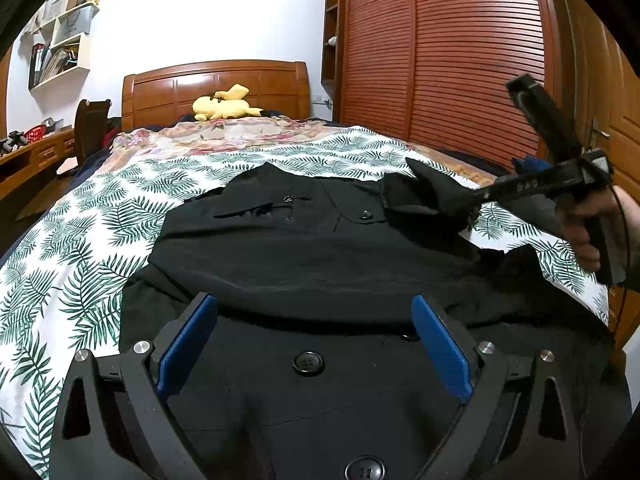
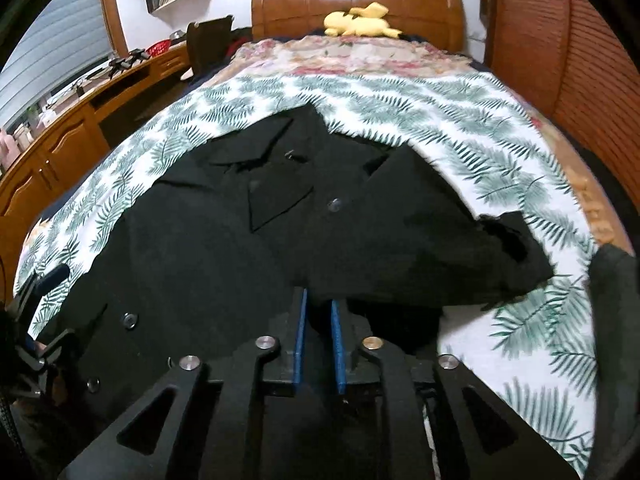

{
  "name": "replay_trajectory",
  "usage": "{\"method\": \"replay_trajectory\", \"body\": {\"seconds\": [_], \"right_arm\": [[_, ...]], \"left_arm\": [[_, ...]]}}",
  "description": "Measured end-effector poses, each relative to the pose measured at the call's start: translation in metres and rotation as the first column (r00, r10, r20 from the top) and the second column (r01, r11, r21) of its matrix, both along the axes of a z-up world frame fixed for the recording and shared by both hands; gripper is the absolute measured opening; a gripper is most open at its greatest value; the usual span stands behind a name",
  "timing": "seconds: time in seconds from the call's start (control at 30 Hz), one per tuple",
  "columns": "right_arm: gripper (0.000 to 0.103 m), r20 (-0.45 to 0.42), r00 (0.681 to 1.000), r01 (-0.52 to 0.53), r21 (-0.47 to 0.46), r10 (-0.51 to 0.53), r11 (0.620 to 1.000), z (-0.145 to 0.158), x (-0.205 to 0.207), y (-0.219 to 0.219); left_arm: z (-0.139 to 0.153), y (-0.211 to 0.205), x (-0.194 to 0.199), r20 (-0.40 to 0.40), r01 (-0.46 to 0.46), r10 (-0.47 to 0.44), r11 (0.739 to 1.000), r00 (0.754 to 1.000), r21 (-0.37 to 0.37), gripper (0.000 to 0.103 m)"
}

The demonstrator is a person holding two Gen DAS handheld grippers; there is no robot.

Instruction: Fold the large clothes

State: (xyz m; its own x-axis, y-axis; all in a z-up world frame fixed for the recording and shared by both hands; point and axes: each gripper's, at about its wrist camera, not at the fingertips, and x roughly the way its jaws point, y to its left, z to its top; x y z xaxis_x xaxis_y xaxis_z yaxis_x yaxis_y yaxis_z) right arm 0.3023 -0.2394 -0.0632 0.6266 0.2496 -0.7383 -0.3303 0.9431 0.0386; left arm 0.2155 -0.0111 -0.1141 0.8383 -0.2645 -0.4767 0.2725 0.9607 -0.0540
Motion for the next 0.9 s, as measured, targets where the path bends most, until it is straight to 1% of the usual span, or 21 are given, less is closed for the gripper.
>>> {"method": "replay_trajectory", "body": {"seconds": [0.03, 0.07, 0.1, 0.13, 0.17, 0.23, 0.3, 0.43, 0.53, 0.7, 0.83, 0.9], "right_arm": [[0.021, 0.015, 1.000, 0.004, -0.004, -0.004, 1.000, 0.005, -0.003, 0.000], [0.029, 0.035, 0.999, 0.007, -0.006, -0.007, 1.000, 0.009, -0.003, -0.001], [0.035, 0.057, 0.998, 0.021, -0.015, -0.020, 1.000, 0.012, -0.003, -0.003], [0.044, 0.073, 0.997, 0.037, -0.018, -0.036, 0.999, 0.016, -0.010, -0.006], [0.048, 0.086, 0.995, 0.058, -0.014, -0.057, 0.998, 0.020, -0.010, -0.011], [0.049, 0.101, 0.990, 0.100, -0.016, -0.098, 0.995, 0.021, -0.008, -0.024], [0.050, 0.104, 0.985, 0.146, -0.040, -0.141, 0.989, 0.018, 0.003, -0.033], [0.050, 0.088, 0.970, 0.235, -0.092, -0.227, 0.968, -0.002, 0.033, -0.047], [0.050, 0.039, 0.953, 0.304, -0.105, -0.301, 0.947, -0.022, 0.060, -0.064], [0.050, -0.043, 0.923, 0.374, -0.132, -0.382, 0.918, -0.058, 0.087, -0.082], [0.050, -0.116, 0.901, 0.408, -0.102, -0.418, 0.907, -0.082, 0.104, -0.090], [0.050, -0.113, 0.900, 0.414, -0.087, -0.422, 0.906, -0.088, 0.108, -0.089]], "left_arm": [[0.000, 0.000, 0.000, 0.000, 0.000, 0.000, 1.000, 1.000, 0.000, 0.098], [0.000, 0.000, 0.000, 0.000, 0.001, -0.001, 1.000, 1.000, 0.000, 0.098], [0.000, 0.001, 0.000, -0.001, 0.001, -0.001, 1.000, 1.000, 0.000, 0.098], [0.000, 0.000, 0.000, -0.001, 0.000, 0.000, 1.000, 1.000, 0.000, 0.098], [0.000, 0.000, 0.000, -0.002, 0.000, 0.000, 1.000, 1.000, 0.000, 0.098], [-0.001, -0.001, 0.001, -0.005, 0.002, -0.002, 1.000, 1.000, 0.002, 0.098], [-0.001, -0.002, 0.001, -0.008, 0.003, -0.003, 1.000, 1.000, 0.006, 0.098], [-0.002, -0.003, 0.001, -0.011, 0.007, -0.007, 1.000, 1.000, 0.014, 0.098], [-0.002, -0.003, 0.001, -0.014, 0.011, -0.011, 1.000, 1.000, 0.017, 0.098], [-0.003, -0.005, 0.004, -0.022, 0.017, -0.016, 1.000, 1.000, 0.020, 0.098], [-0.004, -0.006, 0.005, -0.028, 0.020, -0.019, 1.000, 0.999, 0.022, 0.098], [-0.005, -0.006, 0.006, -0.031, 0.020, -0.020, 1.000, 0.999, 0.023, 0.098]]}}
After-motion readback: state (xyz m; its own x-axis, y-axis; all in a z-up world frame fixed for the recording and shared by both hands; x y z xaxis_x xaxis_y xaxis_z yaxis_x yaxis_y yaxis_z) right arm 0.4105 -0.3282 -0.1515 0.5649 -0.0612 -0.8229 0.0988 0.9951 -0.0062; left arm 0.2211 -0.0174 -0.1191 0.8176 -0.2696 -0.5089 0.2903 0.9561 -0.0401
